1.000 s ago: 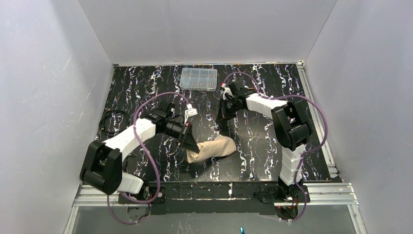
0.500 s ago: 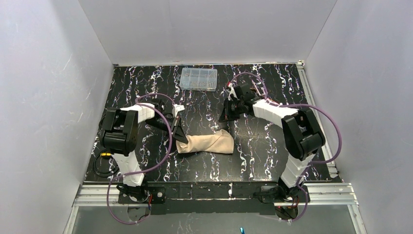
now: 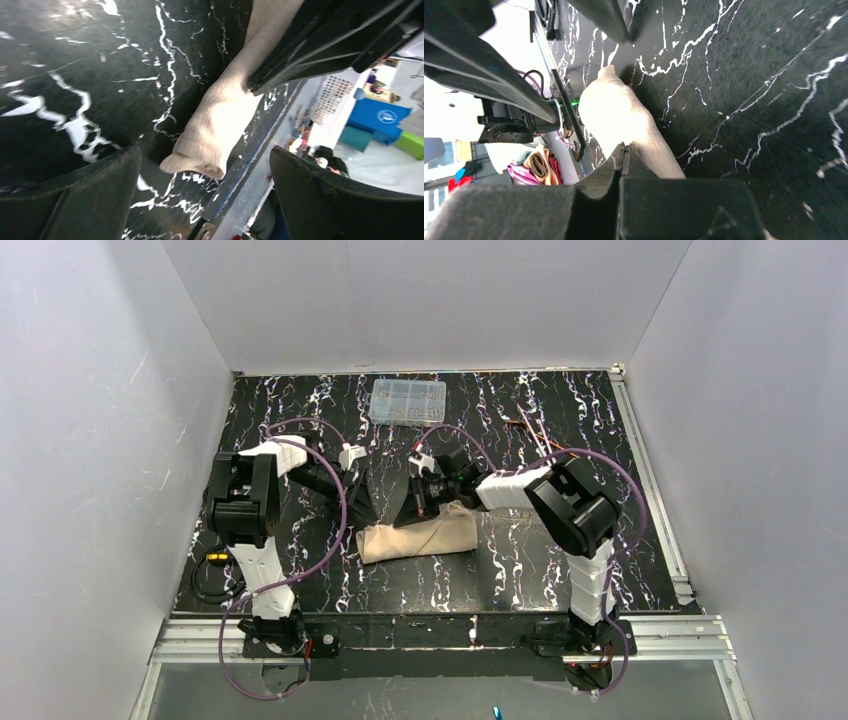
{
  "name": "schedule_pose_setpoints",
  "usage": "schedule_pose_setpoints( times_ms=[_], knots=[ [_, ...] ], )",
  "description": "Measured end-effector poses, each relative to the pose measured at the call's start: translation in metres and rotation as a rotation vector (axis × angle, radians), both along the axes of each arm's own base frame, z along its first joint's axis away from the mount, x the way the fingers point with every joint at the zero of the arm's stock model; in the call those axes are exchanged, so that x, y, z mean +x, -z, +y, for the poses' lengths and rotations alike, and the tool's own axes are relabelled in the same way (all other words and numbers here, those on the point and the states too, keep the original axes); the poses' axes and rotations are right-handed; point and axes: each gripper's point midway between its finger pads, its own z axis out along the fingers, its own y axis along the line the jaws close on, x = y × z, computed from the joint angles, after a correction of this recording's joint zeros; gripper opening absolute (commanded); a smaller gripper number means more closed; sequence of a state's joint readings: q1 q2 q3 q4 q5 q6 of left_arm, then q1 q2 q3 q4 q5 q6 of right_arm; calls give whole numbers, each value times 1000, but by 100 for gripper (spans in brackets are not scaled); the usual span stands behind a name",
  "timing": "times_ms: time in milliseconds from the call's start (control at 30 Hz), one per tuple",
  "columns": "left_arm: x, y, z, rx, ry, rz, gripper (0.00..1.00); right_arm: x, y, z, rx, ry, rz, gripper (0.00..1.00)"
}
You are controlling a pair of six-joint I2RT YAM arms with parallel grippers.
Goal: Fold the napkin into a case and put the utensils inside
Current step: Turn over the smaller rectangle-folded napkin at the center of the board, then smooth out the smaller rectangle-folded napkin at the center of the board.
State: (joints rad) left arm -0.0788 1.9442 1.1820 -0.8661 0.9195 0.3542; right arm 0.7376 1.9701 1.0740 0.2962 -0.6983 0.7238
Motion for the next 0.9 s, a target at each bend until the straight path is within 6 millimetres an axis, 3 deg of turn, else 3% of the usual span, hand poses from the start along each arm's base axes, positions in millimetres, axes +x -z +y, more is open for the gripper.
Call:
schedule_pose_setpoints(
  times_ms=[100, 200, 367, 533, 667, 733, 900],
  knots=[
    [9, -2, 11, 44, 2, -52, 98, -9, 13, 6, -2, -25, 47, 1],
    [14, -7, 18, 81, 14, -116, 98, -12, 13, 11, 15, -34, 61, 1],
    [14, -39, 15, 82, 69, -265, 92, -7, 13, 17, 38, -32, 55, 1],
    [-8, -54, -12, 54, 209, -353, 68, -2, 18, 23, 37, -30, 61, 1],
    [-38, -35, -24, 57, 320, -335, 48, 6, 12, 26, 47, -29, 45, 1],
    [-47, -27, -23, 65, 348, -323, 43, 12, 8, 25, 49, -23, 43, 1],
    [-47, -16, -27, 76, 400, -339, 26, 45, 9, 1, -4, 33, 32, 1]
  ],
)
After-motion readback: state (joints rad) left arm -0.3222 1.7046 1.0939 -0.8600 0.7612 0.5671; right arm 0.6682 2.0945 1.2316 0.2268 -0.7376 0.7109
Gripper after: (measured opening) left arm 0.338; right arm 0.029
